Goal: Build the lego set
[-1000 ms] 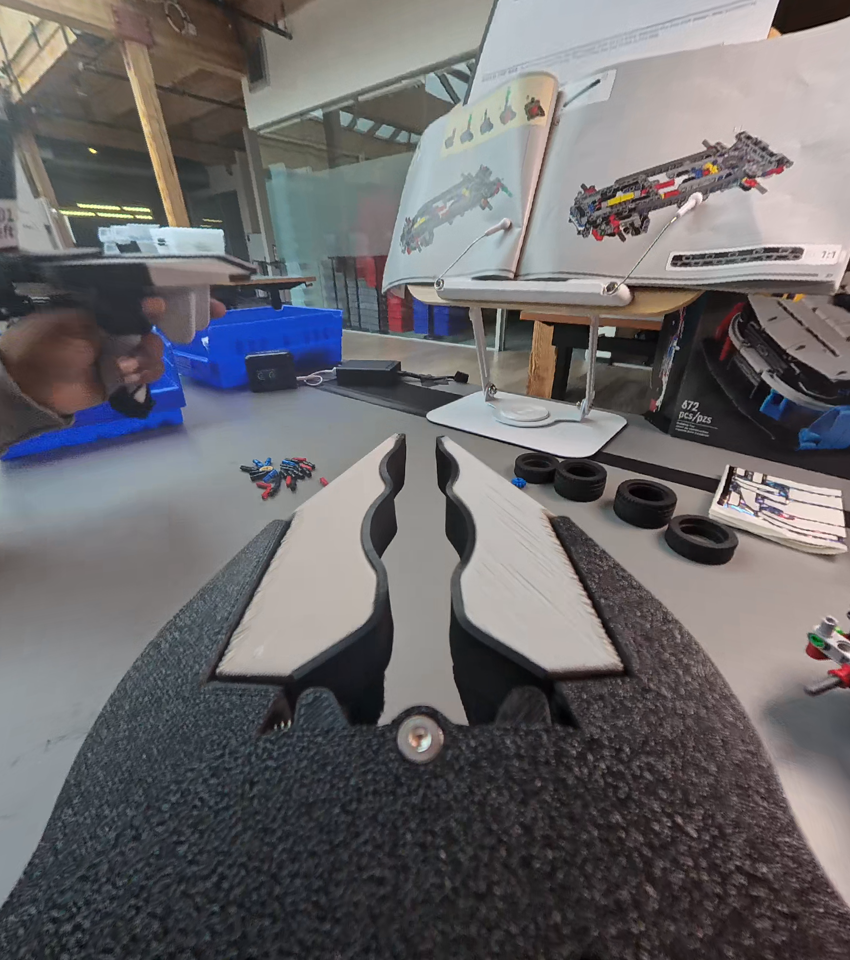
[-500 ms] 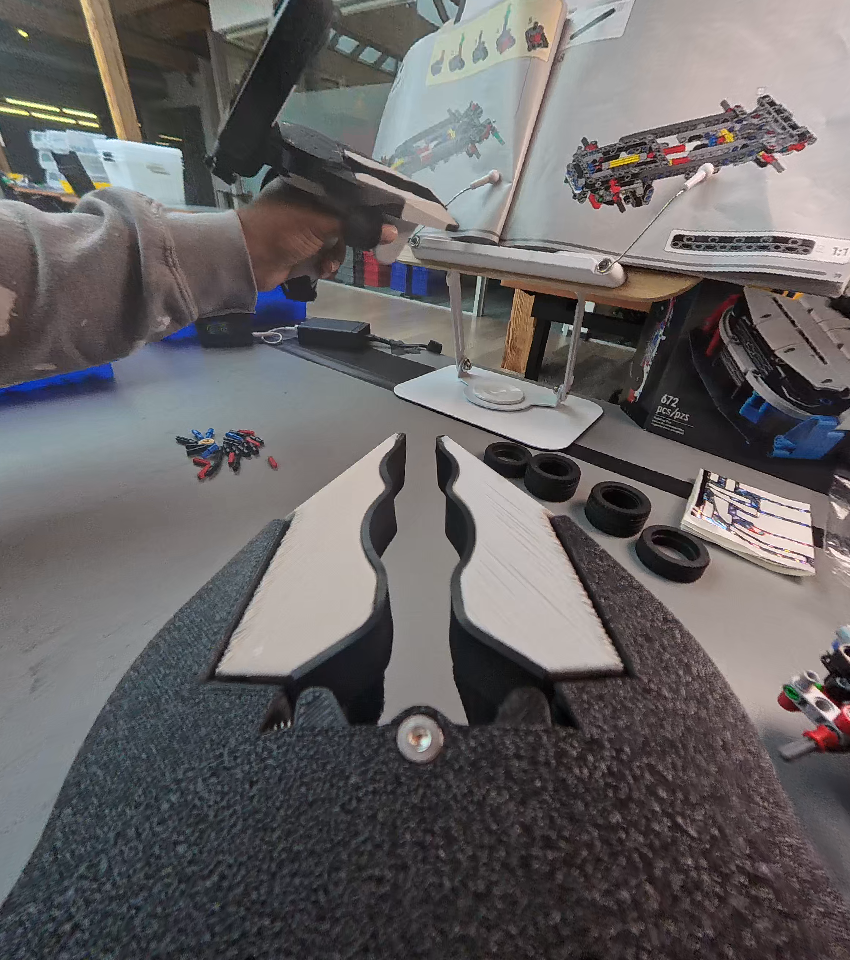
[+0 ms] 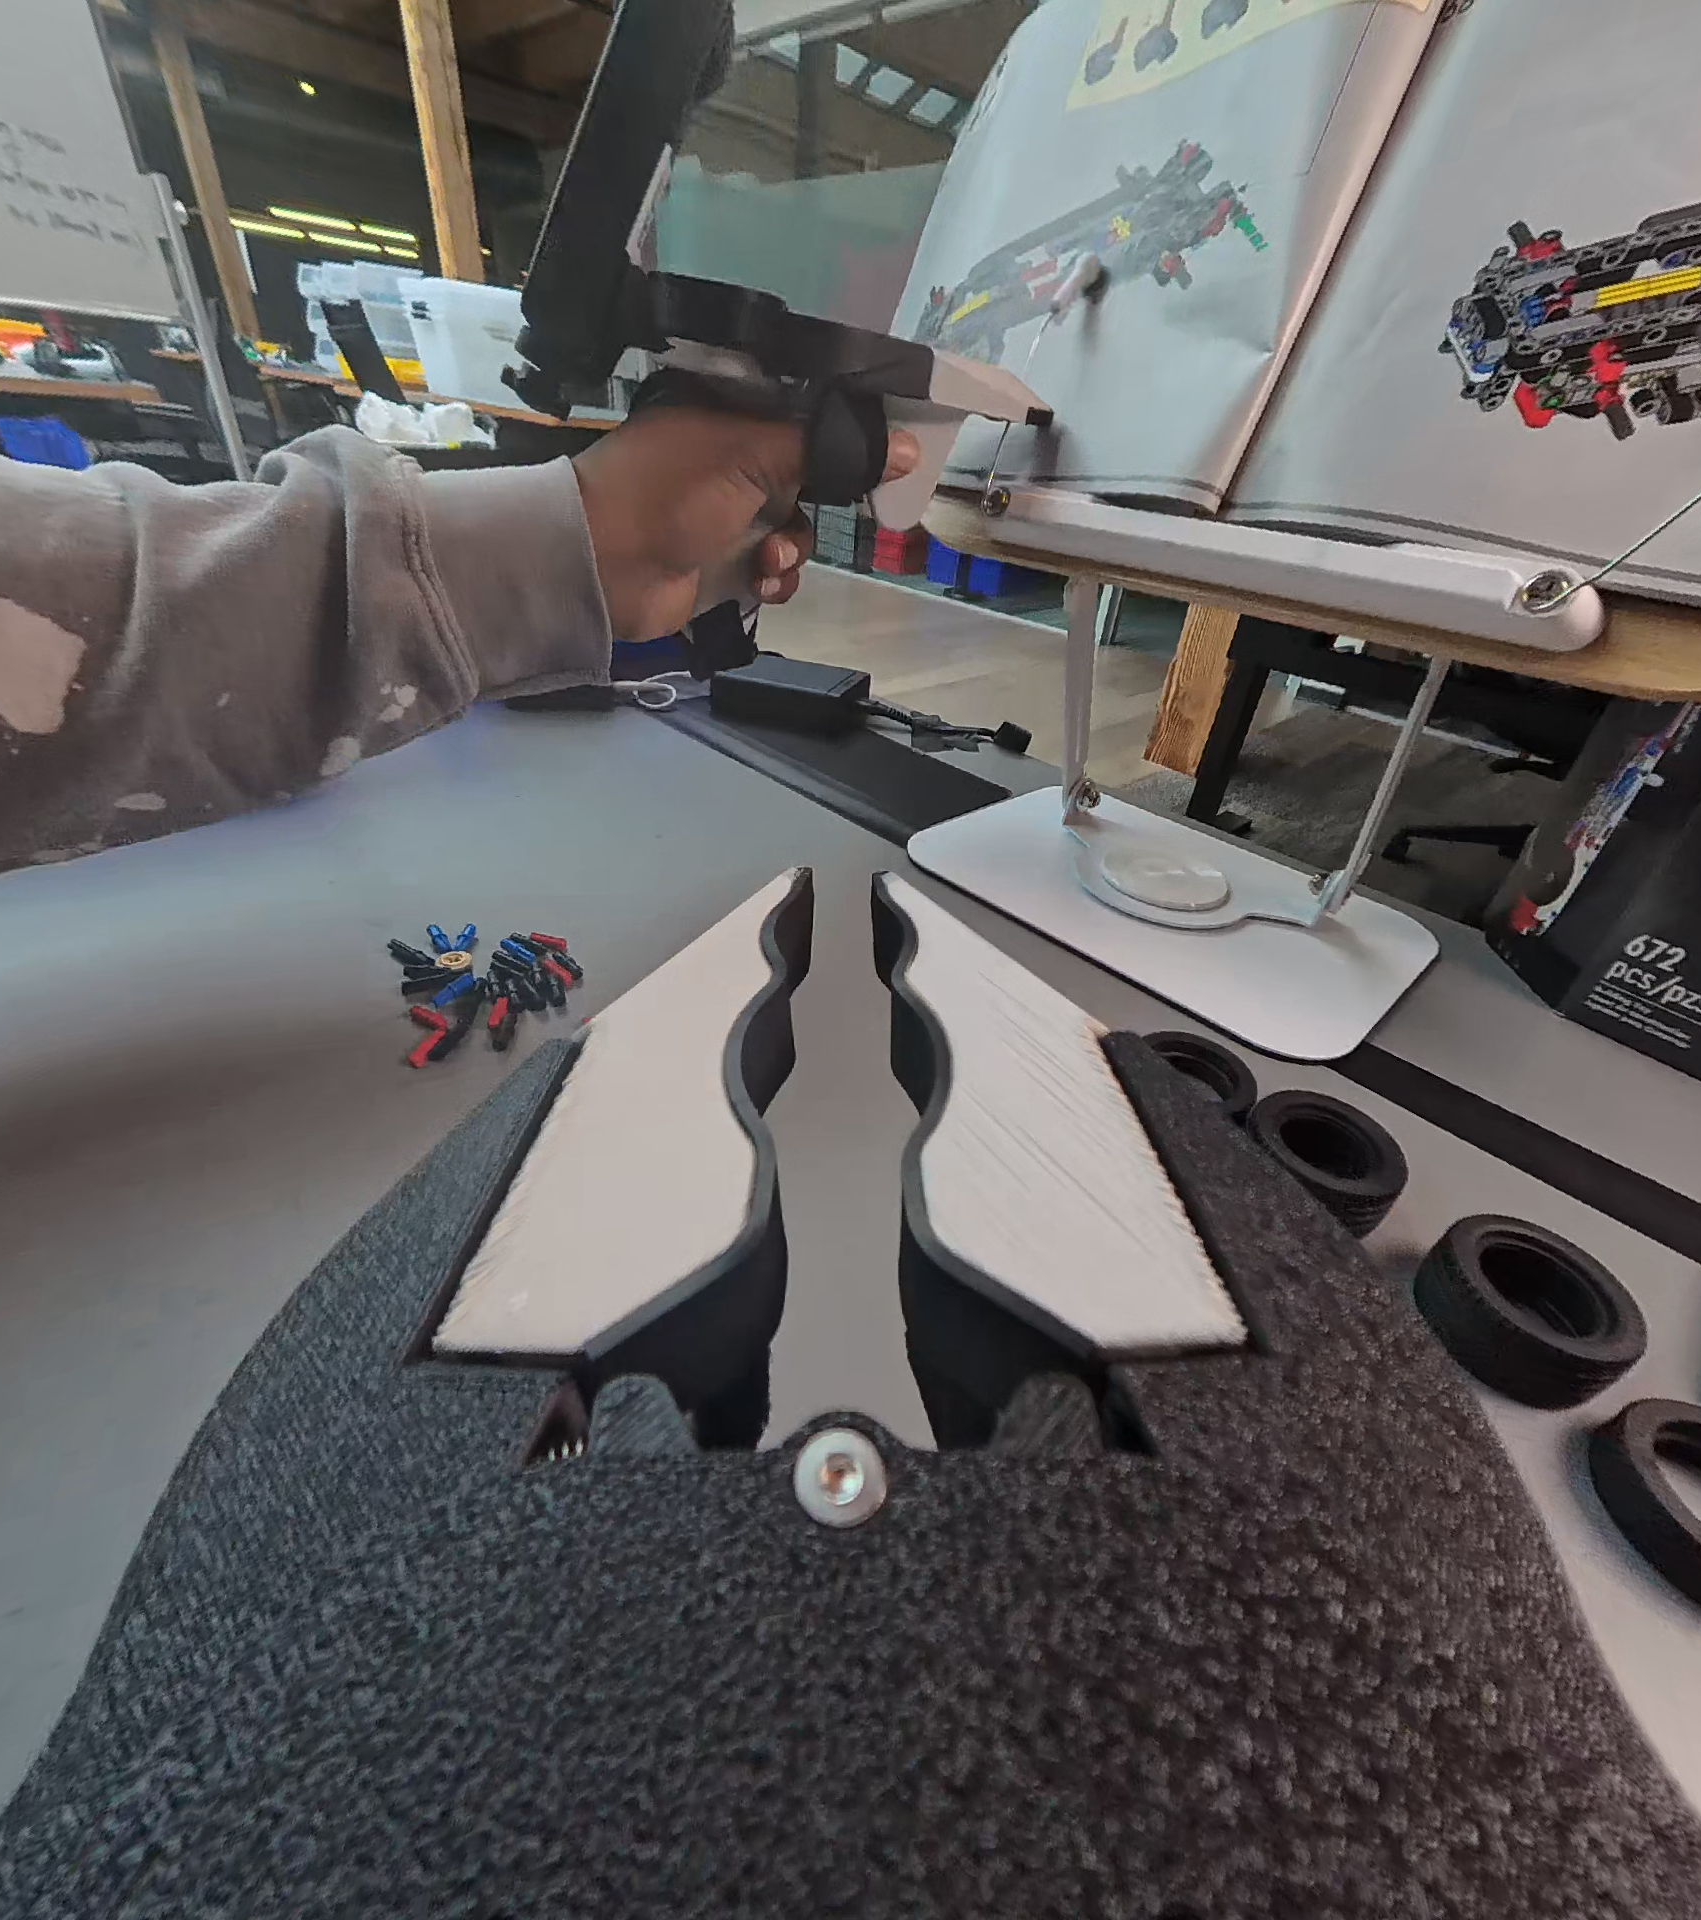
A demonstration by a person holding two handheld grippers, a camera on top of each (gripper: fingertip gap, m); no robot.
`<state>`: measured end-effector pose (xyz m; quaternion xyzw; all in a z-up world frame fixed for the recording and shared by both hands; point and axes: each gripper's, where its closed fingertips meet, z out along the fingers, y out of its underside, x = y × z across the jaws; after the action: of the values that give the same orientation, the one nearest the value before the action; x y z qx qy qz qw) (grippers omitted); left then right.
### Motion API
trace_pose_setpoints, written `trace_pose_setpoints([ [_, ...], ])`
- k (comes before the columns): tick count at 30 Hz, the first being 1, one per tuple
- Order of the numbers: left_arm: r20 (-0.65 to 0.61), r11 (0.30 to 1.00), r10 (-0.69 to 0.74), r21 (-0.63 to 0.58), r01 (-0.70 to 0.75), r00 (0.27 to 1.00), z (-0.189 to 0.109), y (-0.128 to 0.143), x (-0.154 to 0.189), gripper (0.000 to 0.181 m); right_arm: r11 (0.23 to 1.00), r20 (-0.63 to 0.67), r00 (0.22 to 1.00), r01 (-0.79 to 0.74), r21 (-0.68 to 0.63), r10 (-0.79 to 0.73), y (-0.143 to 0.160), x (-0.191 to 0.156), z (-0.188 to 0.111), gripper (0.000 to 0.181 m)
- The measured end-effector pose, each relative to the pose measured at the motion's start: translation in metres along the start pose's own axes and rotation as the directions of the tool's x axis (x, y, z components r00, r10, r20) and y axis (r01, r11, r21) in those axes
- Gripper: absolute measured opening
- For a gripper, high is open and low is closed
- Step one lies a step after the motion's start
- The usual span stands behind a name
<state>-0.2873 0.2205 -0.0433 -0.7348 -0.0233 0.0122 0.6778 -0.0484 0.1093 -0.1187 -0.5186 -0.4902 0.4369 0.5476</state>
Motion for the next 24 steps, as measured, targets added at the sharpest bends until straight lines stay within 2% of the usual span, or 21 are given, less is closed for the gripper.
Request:
trace_pose_setpoints([
  [3,0.020,0.998,-0.057,0.036,0.057,0.998,-0.008,0.004,-0.010,0.005,1.000,-0.005,1.000,-0.010,-0.024,0.010,0.012,0.003,-0.006,0.010],
  [7,0.016,0.983,-0.174,0.063,0.173,0.985,-0.018,0.014,-0.015,0.008,1.000,-0.037,0.999,-0.028,-0.004,0.028,0.005,0.013,-0.012,0.010],
  [12,-0.032,0.940,-0.327,0.089,0.328,0.945,-0.024,0.025,-0.016,0.010,1.000,-0.034,0.999,-0.001,-0.001,0.001,0.001,0.008,-0.011,0.010],
  [22,-0.067,0.883,-0.455,0.093,0.460,0.888,-0.030,0.037,-0.017,0.017,0.999,-0.008,1.000,0.022,-0.035,-0.023,0.011,-0.004,-0.008,0.010],
  [23,-0.053,0.880,-0.463,0.088,0.466,0.885,-0.032,0.041,-0.018,0.008,0.999,-0.006,1.000,0.023,-0.036,-0.023,0.011,-0.005,-0.008,0.010],
  [24,-0.035,0.885,-0.455,0.087,0.457,0.890,-0.033,0.044,-0.020,0.009,0.999,-0.003,1.000,0.024,-0.038,-0.024,0.012,-0.005,-0.008,0.010],
])
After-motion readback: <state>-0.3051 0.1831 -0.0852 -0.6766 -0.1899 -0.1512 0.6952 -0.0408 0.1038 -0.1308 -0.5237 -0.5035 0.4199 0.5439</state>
